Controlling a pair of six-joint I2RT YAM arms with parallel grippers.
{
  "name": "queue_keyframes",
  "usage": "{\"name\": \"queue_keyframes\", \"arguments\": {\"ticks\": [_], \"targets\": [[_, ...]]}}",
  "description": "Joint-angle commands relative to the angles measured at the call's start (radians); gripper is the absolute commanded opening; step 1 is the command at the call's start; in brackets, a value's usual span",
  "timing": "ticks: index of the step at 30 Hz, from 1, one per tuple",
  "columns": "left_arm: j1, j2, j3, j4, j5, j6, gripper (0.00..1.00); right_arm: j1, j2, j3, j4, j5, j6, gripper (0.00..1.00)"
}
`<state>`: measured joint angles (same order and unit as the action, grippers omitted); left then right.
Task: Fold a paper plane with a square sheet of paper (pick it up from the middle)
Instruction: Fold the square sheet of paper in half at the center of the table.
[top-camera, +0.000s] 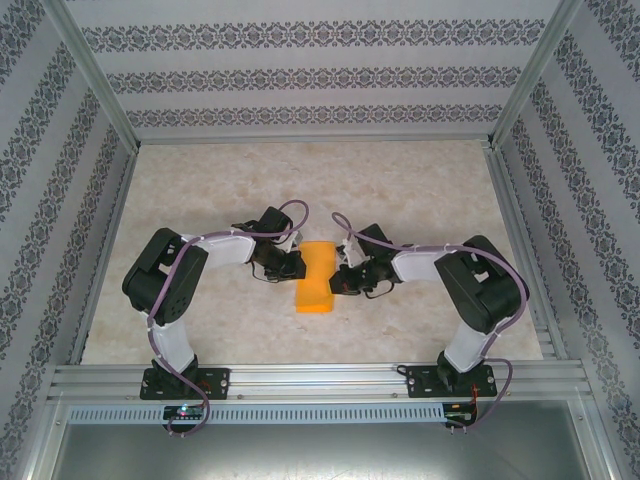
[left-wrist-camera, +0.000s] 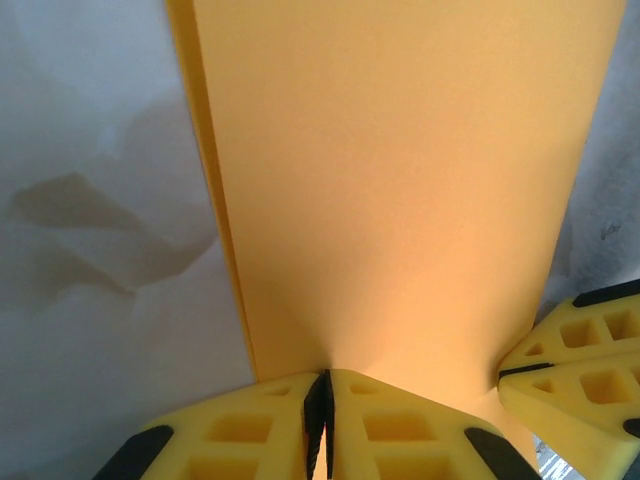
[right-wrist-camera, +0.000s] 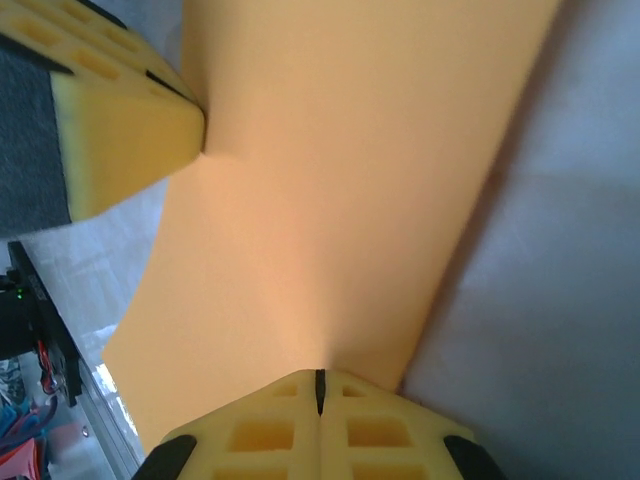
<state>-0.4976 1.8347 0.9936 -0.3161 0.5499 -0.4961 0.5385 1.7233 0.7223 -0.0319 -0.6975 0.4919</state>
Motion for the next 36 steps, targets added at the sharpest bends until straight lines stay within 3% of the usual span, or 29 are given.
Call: {"name": "queue_keyframes", "arguments": {"ticks": [1, 8, 14, 18, 27, 36], "targets": [[-0.006, 0.095, -0.063, -0.189, -0.168, 0.032, 0.16, -0.006, -0.033, -0.043, -0.177, 0.035, -0.037, 0.04], [-0.006, 0.093, -0.058, -0.195, -0.169, 0.039, 0.16, -0.001, -0.071, -0.016, -0.267, 0.042, -0.079, 0.04], [-0.006, 0.088, -0.054, -0.199, -0.163, 0.037, 0.16, 0.000, -0.147, 0.041, -0.135, -0.003, 0.035, 0.04], [-0.006, 0.081, -0.052, -0.201, -0.165, 0.037, 0.16, 0.038, -0.071, 0.104, -0.060, -0.035, 0.085, 0.04], [-0.006, 0.074, -0.053, -0.202, -0.169, 0.041, 0.16, 0.095, 0.081, 0.171, -0.107, -0.046, 0.022, 0.05], [-0.006, 0.085, -0.055, -0.199, -0.172, 0.044, 0.16, 0.075, 0.075, 0.096, -0.194, -0.015, -0.053, 0.05]]}}
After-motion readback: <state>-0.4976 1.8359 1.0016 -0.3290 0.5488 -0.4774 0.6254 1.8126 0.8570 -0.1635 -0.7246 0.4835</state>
